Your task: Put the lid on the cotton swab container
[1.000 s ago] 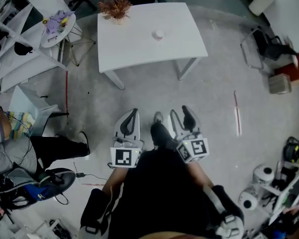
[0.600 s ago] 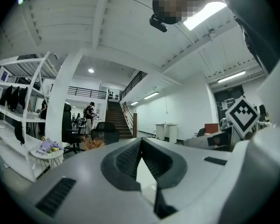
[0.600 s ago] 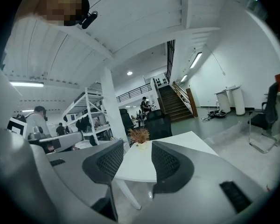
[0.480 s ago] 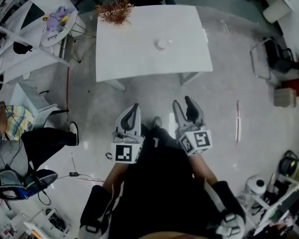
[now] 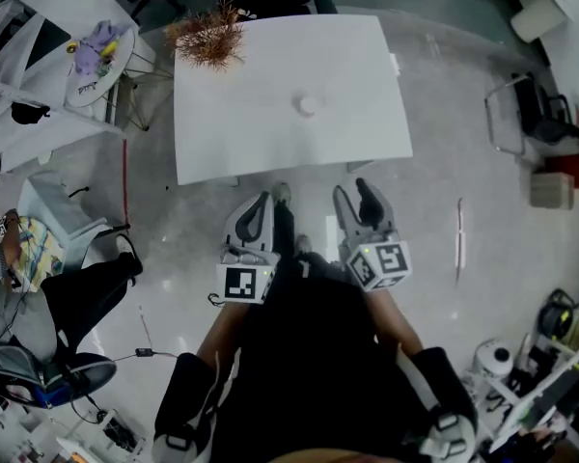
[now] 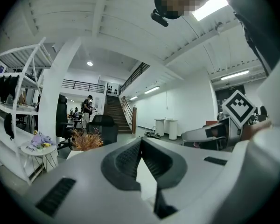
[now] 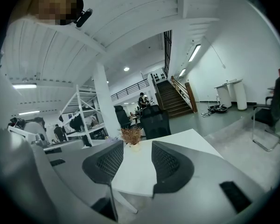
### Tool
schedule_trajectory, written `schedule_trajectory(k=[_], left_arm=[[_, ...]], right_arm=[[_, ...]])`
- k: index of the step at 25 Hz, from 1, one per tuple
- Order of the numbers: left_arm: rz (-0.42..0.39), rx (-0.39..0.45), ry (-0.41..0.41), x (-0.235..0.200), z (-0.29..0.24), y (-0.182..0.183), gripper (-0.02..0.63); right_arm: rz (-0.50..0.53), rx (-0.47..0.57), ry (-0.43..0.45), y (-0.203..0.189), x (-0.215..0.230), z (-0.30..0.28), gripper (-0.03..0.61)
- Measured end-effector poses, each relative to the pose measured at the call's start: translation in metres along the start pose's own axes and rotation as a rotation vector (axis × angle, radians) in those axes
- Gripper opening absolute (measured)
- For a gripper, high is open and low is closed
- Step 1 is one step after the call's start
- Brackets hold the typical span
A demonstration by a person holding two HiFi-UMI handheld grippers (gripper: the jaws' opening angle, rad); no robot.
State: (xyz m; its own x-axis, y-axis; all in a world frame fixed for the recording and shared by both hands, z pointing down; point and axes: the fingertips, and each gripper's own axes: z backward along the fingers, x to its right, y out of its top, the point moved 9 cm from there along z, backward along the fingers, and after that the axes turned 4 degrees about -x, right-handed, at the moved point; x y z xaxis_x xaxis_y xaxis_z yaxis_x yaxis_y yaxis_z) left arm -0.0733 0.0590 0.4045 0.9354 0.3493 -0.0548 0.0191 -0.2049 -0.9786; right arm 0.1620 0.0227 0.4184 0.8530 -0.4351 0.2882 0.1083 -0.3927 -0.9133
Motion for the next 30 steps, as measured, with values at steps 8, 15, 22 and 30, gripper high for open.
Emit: schedule_trajectory(k=[8,15,22,30], left_arm=[[0.008,-0.053,-0.056,-0.052,-0.103,-0.006,0.006],[-0.082,-0.118,-0.153,-0.08,-0.187,-0.031,0.006],[-0.217,-0.32,-0.353,-0.084,-0.27,-0.103,0.197],[-0.322,-0.54,-0.482,-0.074,-0.339,-0.19,0.259]], right_arm=[[-0.016,-0.04,-0.039,0.022,0.034,-0.085,0.184],[-0.051,-0.101,-0.097,0.025,0.069,-0.149,0.183],[-0.134,-0.193,-0.136,0.006,0.108,-0.206,0.183],[-0.256,-0.261,-0.205,-0.031,0.152,-0.249,0.178]])
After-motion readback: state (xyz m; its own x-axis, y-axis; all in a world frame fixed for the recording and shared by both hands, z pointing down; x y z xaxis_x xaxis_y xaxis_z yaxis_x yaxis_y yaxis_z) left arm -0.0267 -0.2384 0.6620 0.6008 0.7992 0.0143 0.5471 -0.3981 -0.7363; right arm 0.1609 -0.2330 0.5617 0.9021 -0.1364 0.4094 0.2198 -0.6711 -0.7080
